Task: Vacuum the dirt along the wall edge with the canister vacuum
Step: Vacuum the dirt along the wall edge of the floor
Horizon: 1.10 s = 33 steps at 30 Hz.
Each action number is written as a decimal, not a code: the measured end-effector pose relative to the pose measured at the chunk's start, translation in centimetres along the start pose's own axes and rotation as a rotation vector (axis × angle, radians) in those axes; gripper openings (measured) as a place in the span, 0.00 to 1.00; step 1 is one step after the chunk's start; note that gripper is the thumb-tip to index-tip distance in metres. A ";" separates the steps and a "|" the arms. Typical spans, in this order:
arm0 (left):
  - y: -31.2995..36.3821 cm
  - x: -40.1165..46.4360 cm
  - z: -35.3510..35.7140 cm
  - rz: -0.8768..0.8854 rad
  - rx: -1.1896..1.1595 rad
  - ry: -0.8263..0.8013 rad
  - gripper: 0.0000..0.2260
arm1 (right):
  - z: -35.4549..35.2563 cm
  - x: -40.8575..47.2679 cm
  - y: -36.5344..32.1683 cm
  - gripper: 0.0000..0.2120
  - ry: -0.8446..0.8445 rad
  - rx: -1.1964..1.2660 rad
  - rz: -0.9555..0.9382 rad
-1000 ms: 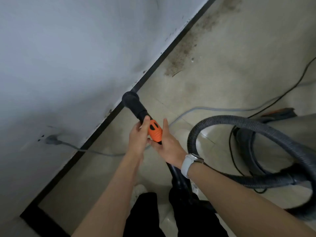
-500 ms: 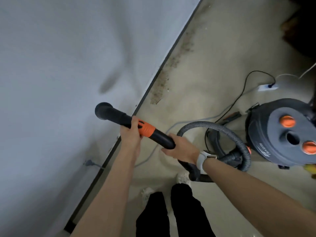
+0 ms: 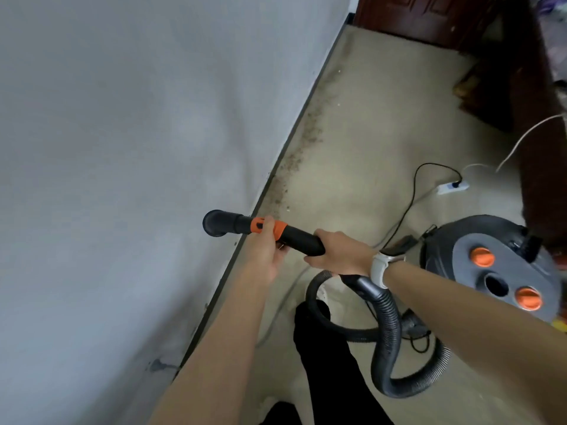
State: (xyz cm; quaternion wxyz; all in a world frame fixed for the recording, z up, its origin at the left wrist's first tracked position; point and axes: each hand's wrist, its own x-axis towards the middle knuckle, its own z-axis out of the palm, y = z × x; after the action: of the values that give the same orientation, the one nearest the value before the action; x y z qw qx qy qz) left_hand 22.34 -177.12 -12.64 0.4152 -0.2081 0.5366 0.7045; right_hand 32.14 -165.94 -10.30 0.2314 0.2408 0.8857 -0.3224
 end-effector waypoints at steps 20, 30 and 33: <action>13.5 14.4 20.0 0.004 -0.394 0.142 0.07 | -27.4 20.4 1.6 0.07 -0.252 -0.180 -0.067; 16.0 18.9 21.7 -0.038 -0.531 0.170 0.06 | -30.7 27.4 1.5 0.07 -0.304 -0.328 -0.164; 16.3 21.0 22.5 -0.025 -0.618 0.212 0.08 | -32.4 31.0 1.5 0.05 -0.374 -0.395 -0.267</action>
State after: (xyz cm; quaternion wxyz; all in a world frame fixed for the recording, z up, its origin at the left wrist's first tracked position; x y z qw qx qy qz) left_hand 0.71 -149.92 -11.06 0.2826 -0.4030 0.3351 0.8034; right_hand 0.64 -134.22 -6.36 0.3884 0.0090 0.8972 -0.2101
